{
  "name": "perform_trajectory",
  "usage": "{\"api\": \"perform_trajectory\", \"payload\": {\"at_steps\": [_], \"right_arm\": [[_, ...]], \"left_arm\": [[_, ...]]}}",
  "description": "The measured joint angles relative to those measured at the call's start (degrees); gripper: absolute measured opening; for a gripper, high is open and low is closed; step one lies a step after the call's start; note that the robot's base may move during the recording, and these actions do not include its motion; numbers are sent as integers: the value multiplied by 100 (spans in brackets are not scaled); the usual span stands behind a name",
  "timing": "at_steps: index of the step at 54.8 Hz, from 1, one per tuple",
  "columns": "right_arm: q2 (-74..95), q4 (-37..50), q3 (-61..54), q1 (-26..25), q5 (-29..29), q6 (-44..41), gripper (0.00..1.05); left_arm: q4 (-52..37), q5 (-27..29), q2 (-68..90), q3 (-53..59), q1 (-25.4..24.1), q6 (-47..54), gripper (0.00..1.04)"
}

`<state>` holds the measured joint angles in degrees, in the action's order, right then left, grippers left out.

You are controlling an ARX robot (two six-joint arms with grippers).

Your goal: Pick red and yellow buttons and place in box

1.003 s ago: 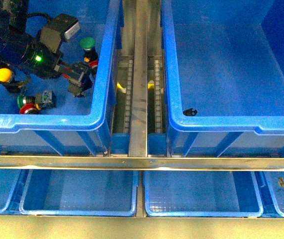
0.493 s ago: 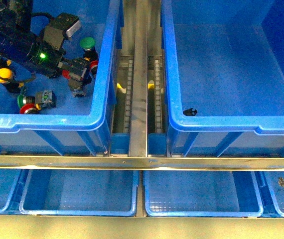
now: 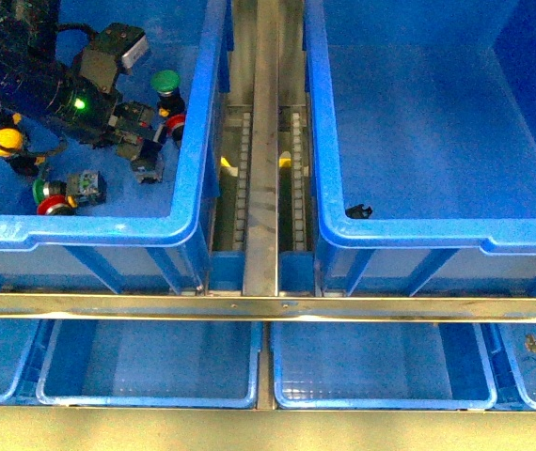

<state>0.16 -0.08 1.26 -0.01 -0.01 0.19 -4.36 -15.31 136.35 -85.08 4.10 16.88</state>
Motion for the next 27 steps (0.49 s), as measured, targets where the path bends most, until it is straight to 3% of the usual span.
{"api": "perform_trajectory", "payload": {"at_steps": [14,27], "right_arm": [[0,0,0,0,0,0,98],[0,0,0,0,0,0,98]], "left_arm": [[-153,-192,-778,645,-566,-1019,34],[-55,-717,-2181,1547,-1456,-2791,34]]}}
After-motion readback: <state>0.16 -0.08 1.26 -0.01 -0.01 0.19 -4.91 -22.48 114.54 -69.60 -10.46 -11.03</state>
